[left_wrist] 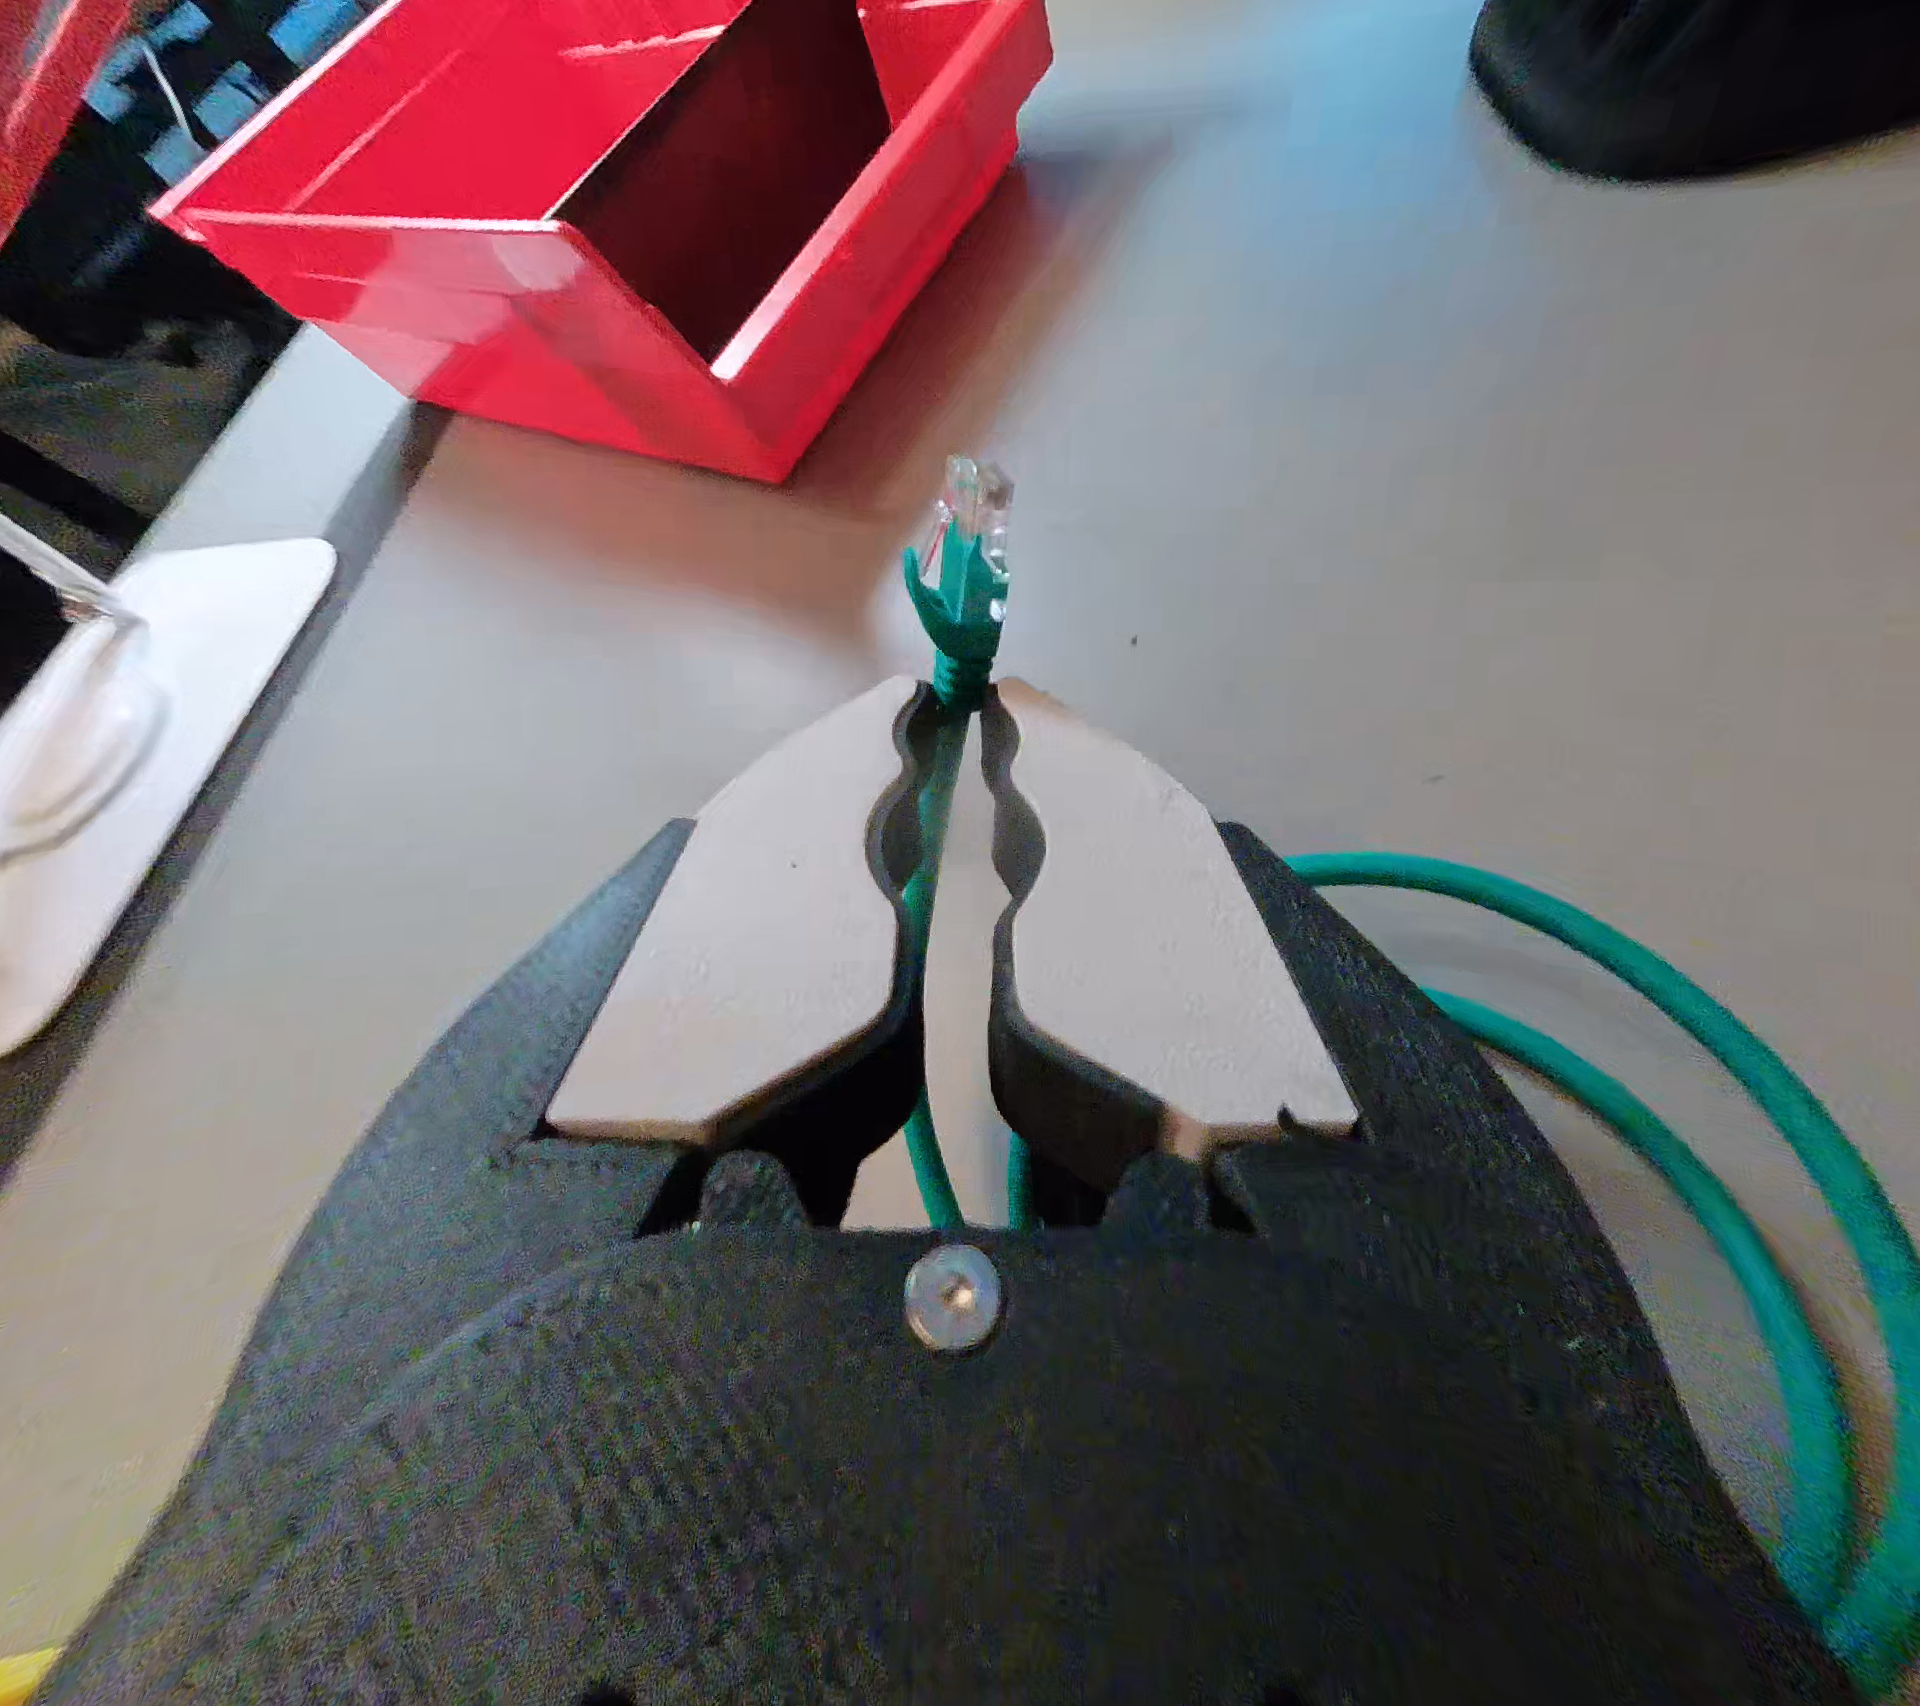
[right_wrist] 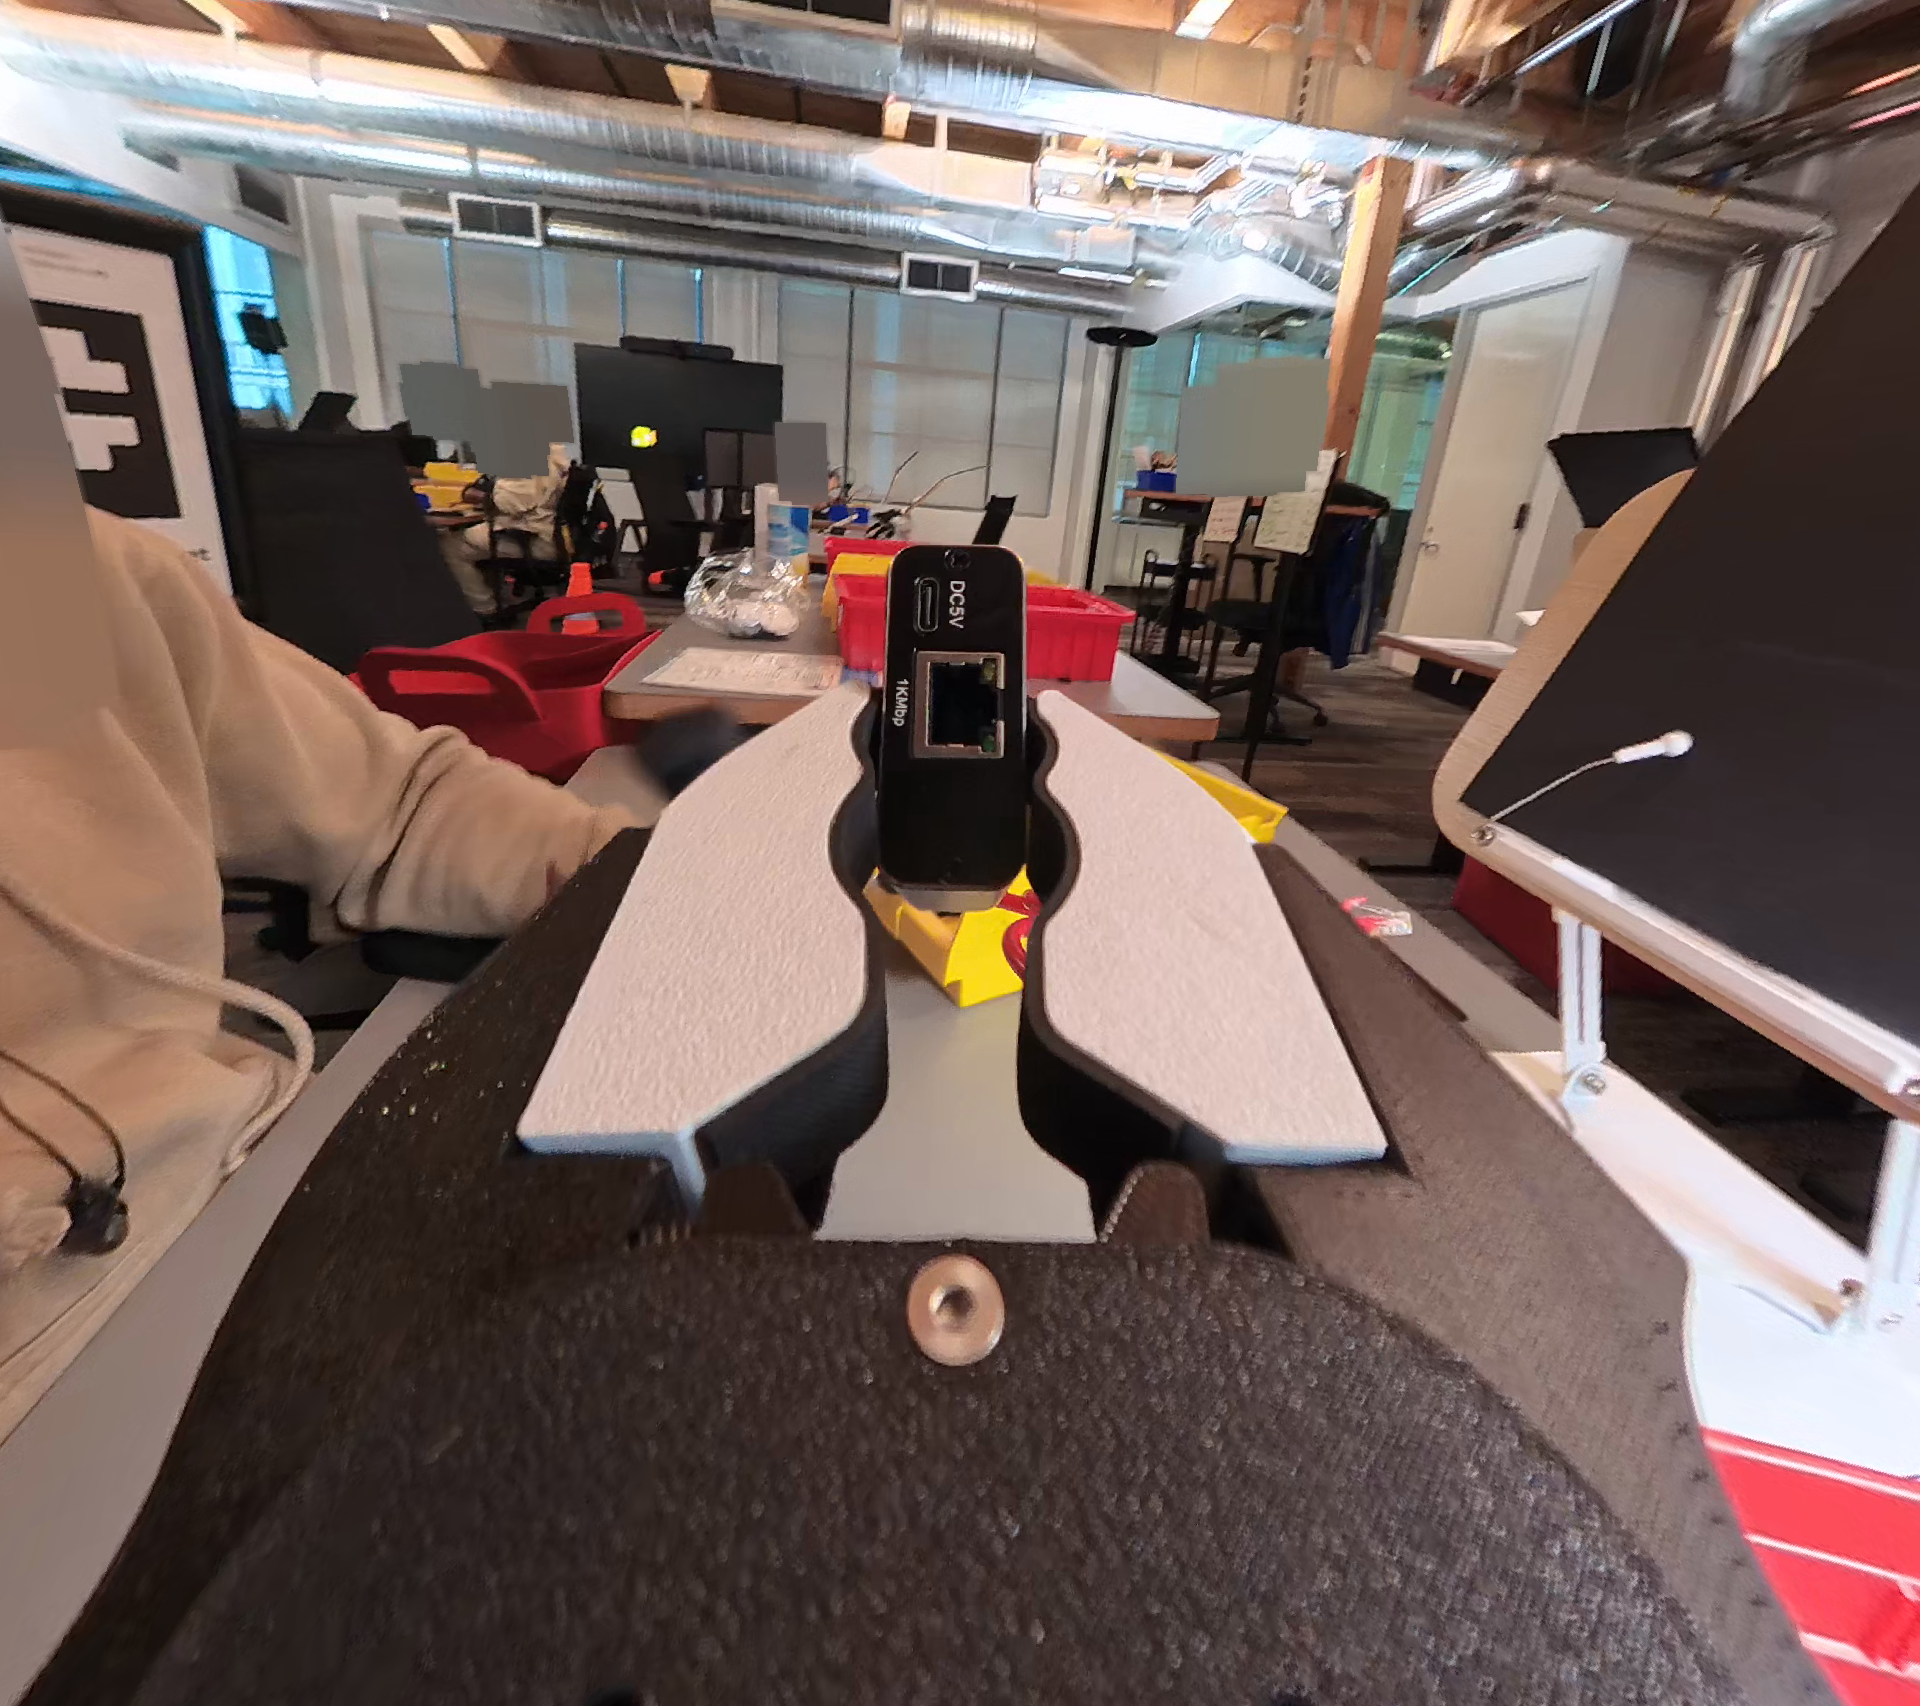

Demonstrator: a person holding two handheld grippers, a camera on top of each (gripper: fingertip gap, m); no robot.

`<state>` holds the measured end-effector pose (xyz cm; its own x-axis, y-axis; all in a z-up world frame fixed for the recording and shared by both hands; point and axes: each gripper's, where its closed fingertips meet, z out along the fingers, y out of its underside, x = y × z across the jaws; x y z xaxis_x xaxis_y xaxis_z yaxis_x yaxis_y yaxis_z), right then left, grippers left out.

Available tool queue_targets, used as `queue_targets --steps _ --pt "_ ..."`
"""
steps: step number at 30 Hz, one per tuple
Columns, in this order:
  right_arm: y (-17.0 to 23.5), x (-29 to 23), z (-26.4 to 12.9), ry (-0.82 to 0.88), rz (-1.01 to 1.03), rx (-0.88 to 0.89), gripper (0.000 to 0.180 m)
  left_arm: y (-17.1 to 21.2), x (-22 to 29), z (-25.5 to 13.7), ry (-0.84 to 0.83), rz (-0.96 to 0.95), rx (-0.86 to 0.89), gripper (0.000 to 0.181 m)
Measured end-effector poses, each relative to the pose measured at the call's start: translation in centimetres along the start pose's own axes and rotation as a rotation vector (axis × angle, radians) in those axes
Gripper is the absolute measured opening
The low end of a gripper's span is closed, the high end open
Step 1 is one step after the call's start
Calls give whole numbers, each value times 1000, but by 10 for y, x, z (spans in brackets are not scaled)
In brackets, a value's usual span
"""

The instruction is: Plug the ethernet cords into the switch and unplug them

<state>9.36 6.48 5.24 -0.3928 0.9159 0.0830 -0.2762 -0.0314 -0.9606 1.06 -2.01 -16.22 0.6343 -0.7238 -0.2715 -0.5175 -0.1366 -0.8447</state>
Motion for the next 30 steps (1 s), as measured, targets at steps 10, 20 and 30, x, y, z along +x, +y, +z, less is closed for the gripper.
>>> queue_targets --steps 10,20,30 --pt "67 -31 21 -267 211 -270 24 -66 14 -36 428 -441 -21 8" --pt "123 -33 38 -315 570 -420 24 -43 25 -7 634 -522 -205 8" --pt "149 -39 45 -364 807 -459 24 -28 30 -12 754 -635 -232 8"
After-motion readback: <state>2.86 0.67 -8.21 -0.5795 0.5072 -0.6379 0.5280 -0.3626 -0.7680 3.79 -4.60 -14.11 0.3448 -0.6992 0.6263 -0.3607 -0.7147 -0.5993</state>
